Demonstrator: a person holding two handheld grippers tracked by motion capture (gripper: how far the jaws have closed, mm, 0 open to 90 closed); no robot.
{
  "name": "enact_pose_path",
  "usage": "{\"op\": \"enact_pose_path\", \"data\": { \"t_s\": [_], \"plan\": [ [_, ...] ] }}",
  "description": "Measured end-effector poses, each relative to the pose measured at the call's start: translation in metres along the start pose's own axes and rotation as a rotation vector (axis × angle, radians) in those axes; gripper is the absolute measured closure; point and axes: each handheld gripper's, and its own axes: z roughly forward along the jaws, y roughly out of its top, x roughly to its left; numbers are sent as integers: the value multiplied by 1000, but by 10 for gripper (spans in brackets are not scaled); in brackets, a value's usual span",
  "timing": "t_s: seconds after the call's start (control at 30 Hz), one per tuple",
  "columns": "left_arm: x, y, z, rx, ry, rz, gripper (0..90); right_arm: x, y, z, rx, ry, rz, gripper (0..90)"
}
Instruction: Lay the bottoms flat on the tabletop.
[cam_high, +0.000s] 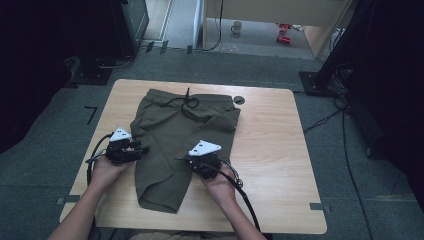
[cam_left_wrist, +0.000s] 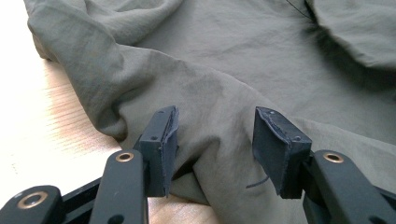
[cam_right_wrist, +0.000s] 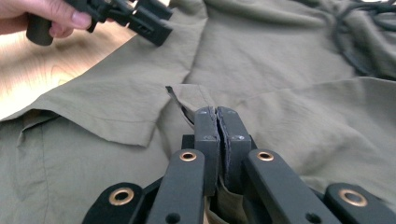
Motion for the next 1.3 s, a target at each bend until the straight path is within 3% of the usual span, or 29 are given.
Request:
{"op": "enact_pose_path", "data": {
  "t_s": [0.8, 1.3],
  "plan": [
    [0, -2, 3, 10, -8, -16, 506, -56, -39, -69, -42, -157, 159, 886],
    [-2, -3, 8, 34, -5, -8, 506, -82, -83, -122, -44, -283, 265, 885]
  ]
}}
